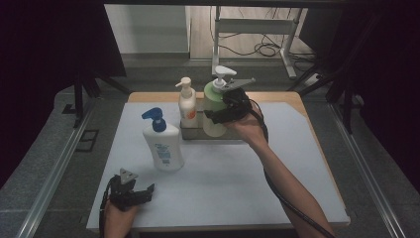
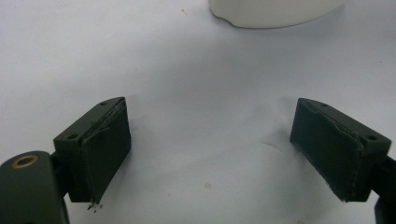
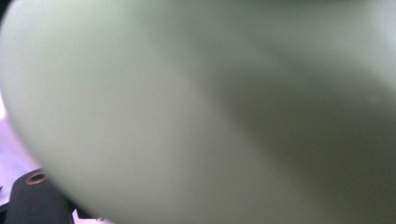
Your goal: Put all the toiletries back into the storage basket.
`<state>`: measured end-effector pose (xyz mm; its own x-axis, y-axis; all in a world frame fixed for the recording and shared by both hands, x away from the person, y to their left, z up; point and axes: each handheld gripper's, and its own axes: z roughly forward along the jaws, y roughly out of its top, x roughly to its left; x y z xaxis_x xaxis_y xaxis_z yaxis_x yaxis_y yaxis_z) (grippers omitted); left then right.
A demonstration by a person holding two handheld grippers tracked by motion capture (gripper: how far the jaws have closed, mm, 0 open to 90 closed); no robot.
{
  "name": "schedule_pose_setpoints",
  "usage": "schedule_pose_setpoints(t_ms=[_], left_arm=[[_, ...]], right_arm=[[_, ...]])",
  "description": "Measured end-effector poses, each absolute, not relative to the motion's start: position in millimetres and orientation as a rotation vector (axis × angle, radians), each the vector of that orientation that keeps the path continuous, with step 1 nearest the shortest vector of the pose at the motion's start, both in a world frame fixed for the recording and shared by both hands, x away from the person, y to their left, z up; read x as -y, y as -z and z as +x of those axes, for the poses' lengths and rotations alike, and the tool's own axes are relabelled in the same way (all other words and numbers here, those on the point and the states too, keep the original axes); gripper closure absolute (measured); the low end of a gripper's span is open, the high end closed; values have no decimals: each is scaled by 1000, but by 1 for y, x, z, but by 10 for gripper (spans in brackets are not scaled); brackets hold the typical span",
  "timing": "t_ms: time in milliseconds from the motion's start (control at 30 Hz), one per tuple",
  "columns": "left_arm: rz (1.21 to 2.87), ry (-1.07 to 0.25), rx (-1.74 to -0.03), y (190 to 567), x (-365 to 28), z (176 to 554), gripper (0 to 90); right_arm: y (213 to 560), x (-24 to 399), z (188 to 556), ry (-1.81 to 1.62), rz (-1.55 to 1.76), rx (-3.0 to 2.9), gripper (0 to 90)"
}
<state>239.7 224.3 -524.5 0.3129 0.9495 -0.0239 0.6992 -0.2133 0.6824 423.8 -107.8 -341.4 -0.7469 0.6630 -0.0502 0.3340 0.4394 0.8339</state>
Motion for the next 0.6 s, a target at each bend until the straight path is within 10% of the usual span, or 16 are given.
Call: schedule_pose_setpoints(t_ms=[600], left_arm=[[1990, -543, -1457, 524, -224, 240, 119]], right_arm=[[342, 106, 450, -1183, 903, -2266, 123]])
